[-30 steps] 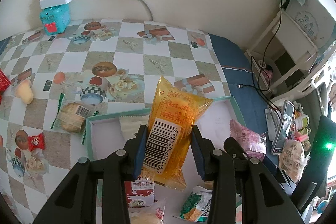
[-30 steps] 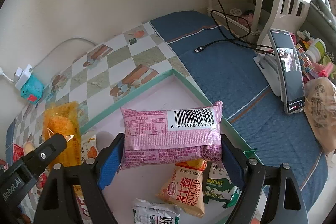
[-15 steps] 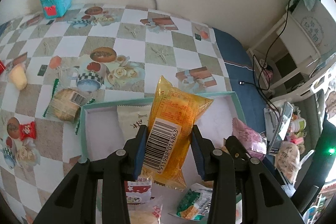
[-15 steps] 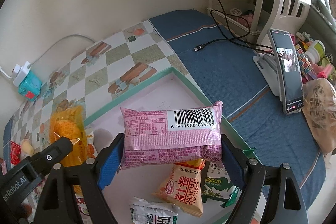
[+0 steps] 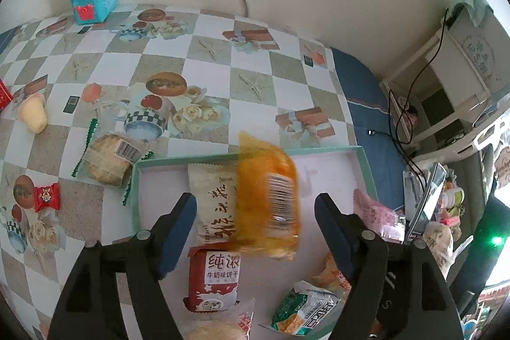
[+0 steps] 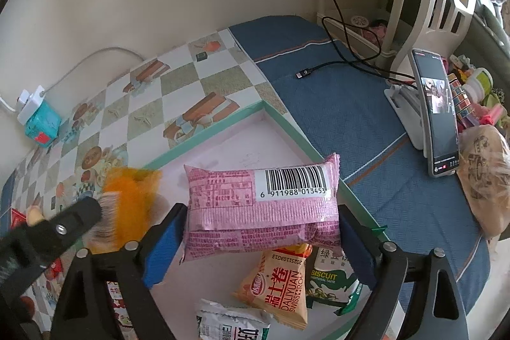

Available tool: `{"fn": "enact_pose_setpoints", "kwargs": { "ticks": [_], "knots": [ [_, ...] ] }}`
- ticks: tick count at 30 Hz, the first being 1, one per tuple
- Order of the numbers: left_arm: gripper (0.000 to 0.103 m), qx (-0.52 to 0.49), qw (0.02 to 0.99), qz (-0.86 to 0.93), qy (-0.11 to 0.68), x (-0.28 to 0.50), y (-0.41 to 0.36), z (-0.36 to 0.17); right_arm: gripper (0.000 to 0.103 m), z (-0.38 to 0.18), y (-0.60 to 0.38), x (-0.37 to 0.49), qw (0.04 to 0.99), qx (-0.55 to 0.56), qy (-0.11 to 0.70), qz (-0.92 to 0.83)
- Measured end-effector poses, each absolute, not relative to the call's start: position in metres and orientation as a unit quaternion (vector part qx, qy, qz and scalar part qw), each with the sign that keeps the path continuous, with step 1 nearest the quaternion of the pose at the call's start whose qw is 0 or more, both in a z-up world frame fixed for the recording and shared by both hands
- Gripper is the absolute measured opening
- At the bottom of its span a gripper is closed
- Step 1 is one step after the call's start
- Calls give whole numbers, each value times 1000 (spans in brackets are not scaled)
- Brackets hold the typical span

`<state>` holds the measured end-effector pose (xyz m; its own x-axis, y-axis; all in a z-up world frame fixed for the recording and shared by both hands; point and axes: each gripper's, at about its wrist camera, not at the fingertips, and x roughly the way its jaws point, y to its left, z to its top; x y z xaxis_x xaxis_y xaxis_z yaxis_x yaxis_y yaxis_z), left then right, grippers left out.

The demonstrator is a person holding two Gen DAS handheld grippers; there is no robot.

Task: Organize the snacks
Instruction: 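Open both tools to drop the pink and yellow-orange bags into the tray, then move both tools back over the snack pile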

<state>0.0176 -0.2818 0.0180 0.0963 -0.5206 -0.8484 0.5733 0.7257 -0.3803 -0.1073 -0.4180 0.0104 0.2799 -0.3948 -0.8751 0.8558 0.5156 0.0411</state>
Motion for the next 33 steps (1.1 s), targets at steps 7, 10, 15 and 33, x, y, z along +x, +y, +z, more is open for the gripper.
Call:
{"fn": "enact_pose_setpoints", "kwargs": {
  "ticks": [7, 10, 15, 33],
  "knots": [
    [87, 23, 748, -354, 562, 25, -274, 19, 103, 10, -417, -106, 755, 256, 438, -415],
    [95, 28, 758, -339, 557, 31, -268, 21, 103, 12, -415, -105, 759, 250, 434, -415],
    [96, 33, 772, -304, 556, 44, -255, 21, 103, 13, -412, -102, 761, 251, 437, -408],
    [96, 60, 828, -182, 528, 98, -175, 46, 103, 49, -393, -93, 760, 224, 443, -420]
  ]
}}
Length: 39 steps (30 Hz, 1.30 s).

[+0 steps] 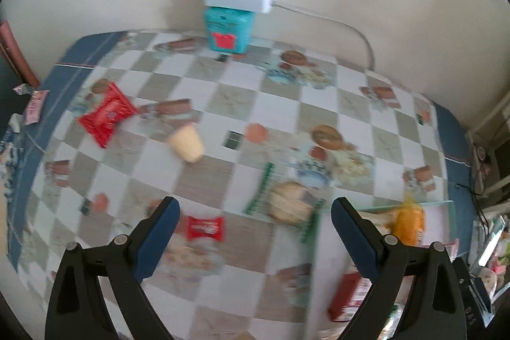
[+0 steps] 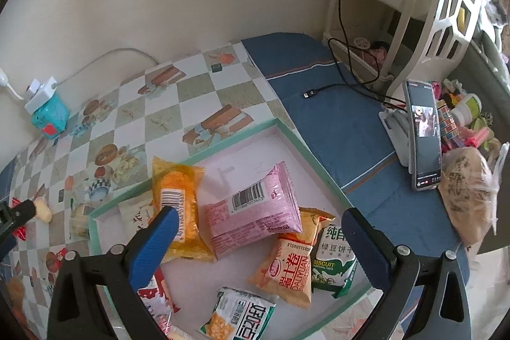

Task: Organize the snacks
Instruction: 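Move both tools back over the snack pile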

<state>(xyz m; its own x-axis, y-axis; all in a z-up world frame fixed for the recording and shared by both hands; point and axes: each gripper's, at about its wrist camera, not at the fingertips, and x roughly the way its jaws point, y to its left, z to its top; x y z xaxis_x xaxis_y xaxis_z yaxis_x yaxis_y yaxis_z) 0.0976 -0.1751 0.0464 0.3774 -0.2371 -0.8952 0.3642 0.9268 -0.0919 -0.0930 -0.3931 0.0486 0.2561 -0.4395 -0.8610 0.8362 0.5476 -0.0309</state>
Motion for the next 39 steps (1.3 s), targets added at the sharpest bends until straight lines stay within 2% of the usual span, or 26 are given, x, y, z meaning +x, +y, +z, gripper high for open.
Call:
{"fn": "enact_pose_setpoints", "kwargs": {
  "ticks": [22, 39],
  "knots": [
    [96, 50, 869, -46, 490, 158, -38, 84, 103, 72, -318, -34, 793, 202, 440, -370],
    [96, -35, 850, -10, 526, 191, 35, 51, 103, 32, -239, 46, 813, 179, 483, -271]
  ]
}}
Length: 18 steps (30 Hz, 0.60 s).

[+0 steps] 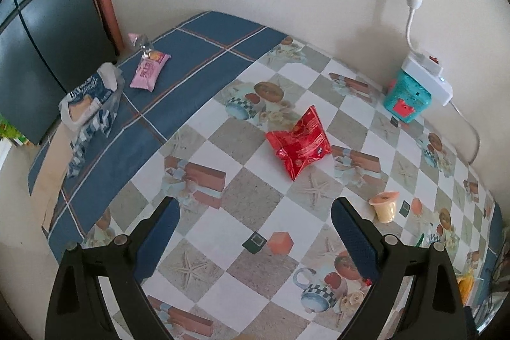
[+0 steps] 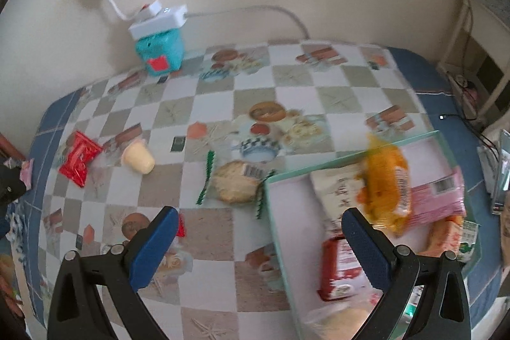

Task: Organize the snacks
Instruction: 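Move both tools back over the snack pile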

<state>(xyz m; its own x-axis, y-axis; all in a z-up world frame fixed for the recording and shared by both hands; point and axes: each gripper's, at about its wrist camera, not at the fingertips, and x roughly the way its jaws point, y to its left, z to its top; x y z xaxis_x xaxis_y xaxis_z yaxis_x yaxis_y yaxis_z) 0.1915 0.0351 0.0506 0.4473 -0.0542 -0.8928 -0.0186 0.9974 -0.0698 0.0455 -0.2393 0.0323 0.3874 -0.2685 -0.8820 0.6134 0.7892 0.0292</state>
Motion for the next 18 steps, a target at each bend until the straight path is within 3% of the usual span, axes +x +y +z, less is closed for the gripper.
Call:
{"fn": "enact_pose_setpoints", "kwargs": {
  "ticks": [18],
  "knots": [
    [102, -64, 800, -75, 592, 198, 5, -11, 103, 3, -248, 80, 808, 144, 523, -228]
  ]
}}
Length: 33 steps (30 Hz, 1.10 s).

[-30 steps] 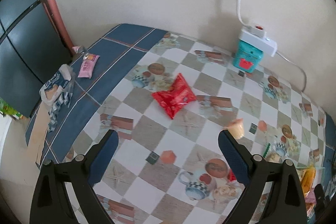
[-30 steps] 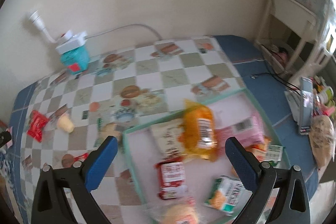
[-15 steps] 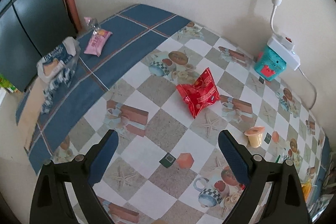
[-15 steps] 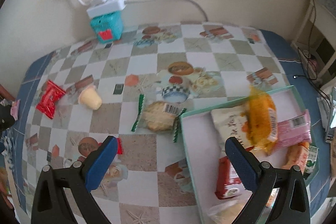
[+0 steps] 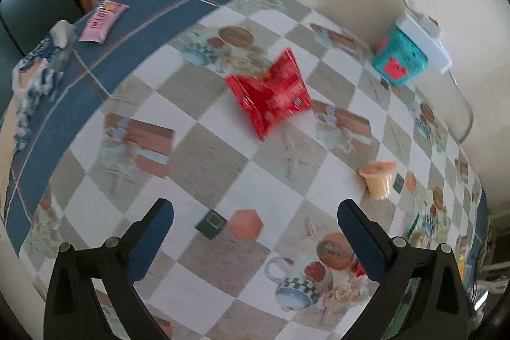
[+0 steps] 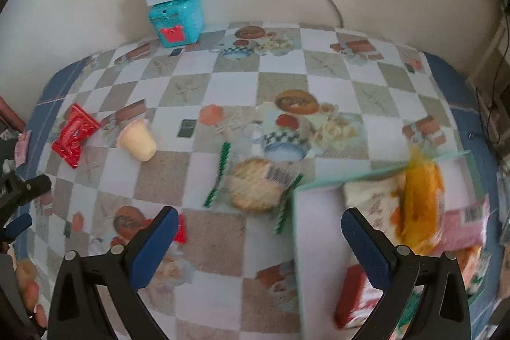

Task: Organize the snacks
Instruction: 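Move both tools back over the snack pile, then grasp the small red candy pack with the left tool while the right tool grasps the green-edged cracker pack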

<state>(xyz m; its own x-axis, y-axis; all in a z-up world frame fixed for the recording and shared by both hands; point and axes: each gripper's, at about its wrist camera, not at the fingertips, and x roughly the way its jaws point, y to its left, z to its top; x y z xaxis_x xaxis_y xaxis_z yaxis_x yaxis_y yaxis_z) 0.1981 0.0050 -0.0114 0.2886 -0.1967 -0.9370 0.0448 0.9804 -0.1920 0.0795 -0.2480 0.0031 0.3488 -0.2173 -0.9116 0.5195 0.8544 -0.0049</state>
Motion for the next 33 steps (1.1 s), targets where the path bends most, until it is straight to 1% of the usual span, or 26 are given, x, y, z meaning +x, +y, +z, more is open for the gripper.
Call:
{"fn": "enact_pose_setpoints", "kwargs": {
  "ticks": [9, 13, 14, 16, 17, 20, 21, 25, 27, 29, 31, 32, 33],
  "knots": [
    [102, -34, 773, -134, 619, 184, -40, -23, 101, 1, -272, 88, 810, 111, 542, -196],
    [102, -7, 756, -153, 636, 176, -64, -36, 91, -2, -280, 88, 810, 111, 546, -183],
    [102, -3, 752, -158, 640, 174, -69, -39, 90, -3, -282, 88, 809, 111, 548, -181],
    [99, 5, 747, -167, 644, 171, -80, -43, 85, -5, -286, 87, 809, 108, 550, -178],
    [97, 11, 744, -173, 645, 169, -86, -44, 84, -5, -287, 87, 809, 106, 551, -177],
    [80, 22, 739, -186, 647, 165, -99, -46, 83, -6, -292, 86, 813, 110, 548, -165],
    [78, 26, 737, -191, 648, 163, -104, -47, 82, -6, -295, 86, 814, 112, 547, -162],
    [77, 48, 728, -212, 650, 154, -124, -51, 81, -8, -299, 88, 811, 115, 550, -160],
    [63, 62, 724, -220, 650, 151, -134, -52, 80, -9, -299, 89, 810, 114, 553, -157],
    [61, 73, 720, -225, 652, 147, -142, -55, 80, -10, -299, 90, 810, 114, 554, -155],
    [57, 84, 719, -226, 651, 144, -148, -58, 80, -11, -300, 90, 810, 115, 554, -154],
    [52, 94, 723, -224, 646, 143, -151, -57, 80, -11, -300, 90, 809, 116, 555, -154],
    [44, 96, 724, -225, 645, 142, -153, -57, 79, -11, -300, 90, 809, 116, 555, -153]
  ]
}}
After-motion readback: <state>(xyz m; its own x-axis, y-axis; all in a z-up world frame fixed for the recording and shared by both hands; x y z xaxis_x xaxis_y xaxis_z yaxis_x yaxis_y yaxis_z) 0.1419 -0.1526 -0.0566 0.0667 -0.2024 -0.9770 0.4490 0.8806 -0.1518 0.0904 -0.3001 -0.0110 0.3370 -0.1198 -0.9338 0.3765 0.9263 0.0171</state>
